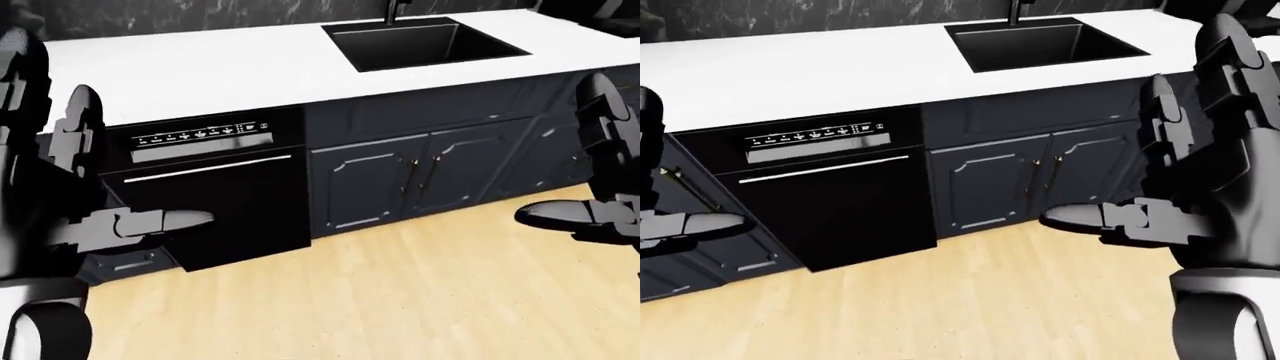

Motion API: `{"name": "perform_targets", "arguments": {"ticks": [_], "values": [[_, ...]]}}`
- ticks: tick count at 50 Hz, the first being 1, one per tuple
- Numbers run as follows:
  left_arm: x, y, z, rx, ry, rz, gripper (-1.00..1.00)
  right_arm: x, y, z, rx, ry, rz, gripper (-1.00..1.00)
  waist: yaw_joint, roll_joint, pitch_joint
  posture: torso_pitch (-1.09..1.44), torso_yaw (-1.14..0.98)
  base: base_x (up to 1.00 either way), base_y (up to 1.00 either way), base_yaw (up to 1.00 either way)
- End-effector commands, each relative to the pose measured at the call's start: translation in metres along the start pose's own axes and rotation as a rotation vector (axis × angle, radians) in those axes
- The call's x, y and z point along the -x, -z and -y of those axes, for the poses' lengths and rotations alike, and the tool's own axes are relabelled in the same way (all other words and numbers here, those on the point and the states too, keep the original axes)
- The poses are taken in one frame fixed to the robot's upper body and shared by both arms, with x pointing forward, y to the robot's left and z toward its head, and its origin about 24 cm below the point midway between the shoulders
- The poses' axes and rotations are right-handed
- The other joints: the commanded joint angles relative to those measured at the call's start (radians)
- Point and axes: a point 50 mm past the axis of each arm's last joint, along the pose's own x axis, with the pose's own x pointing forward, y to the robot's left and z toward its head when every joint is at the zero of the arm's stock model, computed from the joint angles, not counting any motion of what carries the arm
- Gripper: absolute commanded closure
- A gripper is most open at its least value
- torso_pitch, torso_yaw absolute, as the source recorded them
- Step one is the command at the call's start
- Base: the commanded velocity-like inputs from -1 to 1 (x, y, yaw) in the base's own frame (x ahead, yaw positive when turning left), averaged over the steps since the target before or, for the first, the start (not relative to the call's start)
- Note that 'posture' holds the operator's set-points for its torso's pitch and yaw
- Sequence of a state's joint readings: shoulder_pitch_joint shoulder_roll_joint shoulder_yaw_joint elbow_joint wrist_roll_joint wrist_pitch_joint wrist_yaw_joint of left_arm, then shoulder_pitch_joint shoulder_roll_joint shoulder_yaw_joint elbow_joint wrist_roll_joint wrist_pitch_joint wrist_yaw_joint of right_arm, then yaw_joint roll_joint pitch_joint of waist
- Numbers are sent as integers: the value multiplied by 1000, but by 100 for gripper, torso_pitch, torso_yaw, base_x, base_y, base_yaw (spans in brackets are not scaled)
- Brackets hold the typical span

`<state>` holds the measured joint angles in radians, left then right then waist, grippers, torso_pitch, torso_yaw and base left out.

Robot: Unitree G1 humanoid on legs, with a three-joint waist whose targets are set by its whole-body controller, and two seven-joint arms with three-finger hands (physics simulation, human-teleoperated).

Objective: Navigate to the shelves.

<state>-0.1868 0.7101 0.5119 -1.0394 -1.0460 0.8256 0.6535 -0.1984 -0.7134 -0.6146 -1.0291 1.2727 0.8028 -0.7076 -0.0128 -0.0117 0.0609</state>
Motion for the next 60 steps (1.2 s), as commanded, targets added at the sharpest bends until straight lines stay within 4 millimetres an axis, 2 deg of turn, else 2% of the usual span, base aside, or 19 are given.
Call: {"name": "perform_targets", "arguments": {"ticks": [1,5,7,8,9,15,21,22,24,31,34,35,37,44,47,48,50,57,60], "values": [[-1,-10,-4,-22,-37,74,-100,1,-9,-2,0,-15,61,-100,3,1,-8,0,0,0,0,-26],[0,-9,-4,-11,-32,71,-100,1,-8,-2,0,-13,60,-100,8,49,3,0,0,0,0,-26],[-1,-9,-4,-13,-33,71,-100,1,-9,-2,-1,-13,60,-100,14,117,-23,0,0,0,0,-26],[-1,-9,-4,-25,-31,72,-100,1,-8,-2,1,-12,59,-100,23,66,-9,0,0,0,0,-26],[-1,-9,-3,-19,-29,70,-100,1,-8,-2,2,-9,59,-100,17,83,-8,0,0,0,0,-26],[0,-10,-4,-21,-30,70,-100,2,-7,-1,3,-9,56,-100,16,41,-13,0,0,0,0,-26],[0,-10,-4,-19,-30,69,-100,2,-8,-1,3,-9,56,-100,16,-67,-21,0,0,0,0,-25],[0,-9,-4,-20,-30,68,-100,2,-8,-1,-6,-8,55,-100,9,-32,-16,0,0,0,0,-26],[0,-9,-4,-20,-31,65,-100,2,-8,-1,4,-7,55,-100,9,-39,-22,0,0,0,0,-25],[0,-9,-4,-21,-31,65,-100,1,-7,-1,7,-4,51,-100,11,27,-3,0,0,0,0,-25],[0,-8,-4,-22,-31,65,-100,1,-6,-1,6,-3,50,-100,11,108,-21,0,0,0,0,-25],[0,-8,-4,-22,-31,65,-100,1,-5,-1,7,-3,50,-100,21,65,-13,0,0,0,0,-27],[0,-9,-4,-22,-31,65,-100,1,-6,-1,8,-3,50,-100,18,77,-11,0,0,0,0,-25],[0,-9,-4,-23,-29,64,-100,1,-6,0,6,0,50,-100,19,14,-11,0,0,0,0,-25],[0,-8,-3,-22,-27,63,-100,1,-5,0,5,1,49,-100,19,-61,-27,0,0,0,0,-24],[0,-7,-3,-22,-25,63,-100,1,-6,0,6,1,49,-100,9,-34,-17,0,0,0,0,-26],[0,-8,-3,-22,-26,63,-100,1,-5,0,6,1,48,-100,10,-38,-17,0,0,0,0,-26],[0,-6,-2,-23,-25,61,-100,1,-5,0,7,2,47,-100,11,24,-1,0,0,0,0,-25],[0,-7,-2,-23,-23,61,-100,1,-5,0,7,2,47,-100,11,101,-18,0,0,0,0,-26]]}}
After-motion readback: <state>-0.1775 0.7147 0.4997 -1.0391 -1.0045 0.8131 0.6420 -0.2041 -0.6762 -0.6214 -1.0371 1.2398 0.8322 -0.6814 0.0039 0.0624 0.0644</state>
